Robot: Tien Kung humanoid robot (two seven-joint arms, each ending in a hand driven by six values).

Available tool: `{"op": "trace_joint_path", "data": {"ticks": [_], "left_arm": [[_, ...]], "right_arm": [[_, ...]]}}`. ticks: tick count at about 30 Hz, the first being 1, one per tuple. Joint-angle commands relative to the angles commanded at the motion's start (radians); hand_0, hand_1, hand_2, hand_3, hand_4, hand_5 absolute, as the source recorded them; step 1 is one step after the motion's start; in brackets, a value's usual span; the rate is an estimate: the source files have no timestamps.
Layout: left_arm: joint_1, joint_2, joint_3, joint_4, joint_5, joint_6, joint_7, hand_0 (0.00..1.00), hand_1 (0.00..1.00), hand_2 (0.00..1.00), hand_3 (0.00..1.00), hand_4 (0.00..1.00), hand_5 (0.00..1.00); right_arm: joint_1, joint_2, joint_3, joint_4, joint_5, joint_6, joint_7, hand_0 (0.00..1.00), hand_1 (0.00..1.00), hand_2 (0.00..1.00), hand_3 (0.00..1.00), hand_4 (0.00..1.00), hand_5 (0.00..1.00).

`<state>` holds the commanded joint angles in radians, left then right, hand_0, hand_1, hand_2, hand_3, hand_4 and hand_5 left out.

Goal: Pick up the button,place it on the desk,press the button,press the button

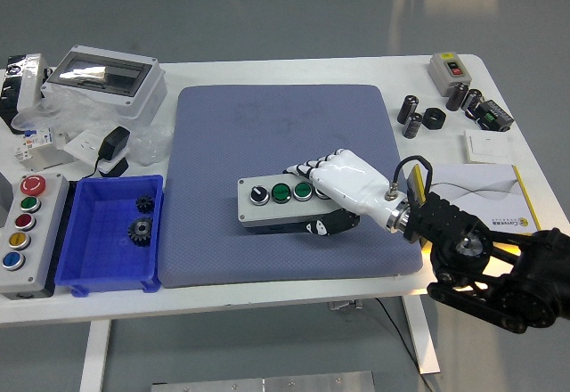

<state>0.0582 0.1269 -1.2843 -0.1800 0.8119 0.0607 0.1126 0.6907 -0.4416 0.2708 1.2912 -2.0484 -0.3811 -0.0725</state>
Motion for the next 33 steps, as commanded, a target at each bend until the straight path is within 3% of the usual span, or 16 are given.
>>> {"op": "trace_joint_path", "data": {"ticks": [1, 2, 7, 8, 13, 14, 19, 20, 31, 32, 33], "left_arm": [[0.0, 0.0, 0.0, 0.0, 0.0, 0.0, 0.0, 0.657, 0.631, 0.62, 0.717, 0.811, 0.259], [0.0, 0.0, 0.0, 0.0, 0.0, 0.0, 0.0, 0.656, 0.63, 0.62, 0.717, 0.812, 0.26], [-0.001, 0.0, 0.0, 0.0, 0.001, 0.0, 0.0, 0.656, 0.63, 0.62, 0.717, 0.812, 0.26], [-0.001, 0.0, 0.0, 0.0, 0.001, 0.0, 0.0, 0.656, 0.63, 0.62, 0.717, 0.812, 0.259], [0.0, 0.0, 0.0, 0.0, 0.001, -0.001, 0.0, 0.656, 0.63, 0.62, 0.717, 0.812, 0.259], [0.0, 0.0, 0.001, 0.0, 0.001, -0.001, -0.001, 0.656, 0.63, 0.62, 0.717, 0.813, 0.261], [0.0, 0.0, 0.0, 0.0, 0.003, -0.001, -0.001, 0.656, 0.63, 0.62, 0.717, 0.813, 0.261], [0.0, 0.0, 0.0, 0.0, 0.003, -0.001, -0.001, 0.656, 0.63, 0.62, 0.718, 0.813, 0.262], [0.002, 0.0, 0.0, 0.0, 0.005, -0.001, 0.0, 0.655, 0.63, 0.62, 0.718, 0.813, 0.263], [0.002, 0.0, 0.0, 0.0, 0.005, -0.001, 0.0, 0.655, 0.63, 0.62, 0.718, 0.814, 0.262], [0.002, 0.0, 0.0, 0.0, 0.005, -0.001, 0.0, 0.655, 0.63, 0.62, 0.718, 0.814, 0.262]], "right_arm": [[0.0, 0.004, 0.001, -0.007, 0.002, 0.004, -0.002, 0.181, 0.346, 0.381, 0.391, 0.186, 0.002], [-0.001, 0.007, 0.001, -0.013, 0.005, 0.006, -0.003, 0.22, 0.371, 0.424, 0.455, 0.252, 0.002], [-0.001, 0.012, -0.009, -0.028, 0.04, 0.025, -0.002, 0.22, 0.371, 0.424, 0.455, 0.252, 0.002], [0.0, 0.012, -0.013, -0.028, 0.05, 0.03, -0.001, 0.354, 0.544, 0.575, 0.642, 0.278, 0.002], [0.001, 0.006, -0.02, -0.025, 0.097, 0.047, 0.007, 0.354, 0.544, 0.575, 0.642, 0.278, 0.002], [0.001, 0.005, -0.019, -0.023, 0.105, 0.049, 0.009, 0.646, 0.71, 0.683, 0.684, 0.321, 0.041], [0.003, 0.002, -0.018, -0.021, 0.132, 0.056, 0.013, 0.646, 0.71, 0.683, 0.684, 0.321, 0.041], [0.002, 0.001, -0.018, -0.021, 0.137, 0.057, 0.014, 0.74, 0.759, 0.742, 0.695, 0.371, 0.078], [0.001, -0.006, -0.023, -0.013, 0.176, 0.065, 0.017, 0.763, 0.781, 0.771, 0.712, 0.435, 0.101], [0.001, -0.008, -0.023, -0.011, 0.182, 0.066, 0.018, 0.799, 0.817, 0.803, 0.817, 0.516, 0.095], [0.001, -0.009, -0.023, -0.009, 0.19, 0.067, 0.019, 0.799, 0.817, 0.803, 0.817, 0.516, 0.095]]}}
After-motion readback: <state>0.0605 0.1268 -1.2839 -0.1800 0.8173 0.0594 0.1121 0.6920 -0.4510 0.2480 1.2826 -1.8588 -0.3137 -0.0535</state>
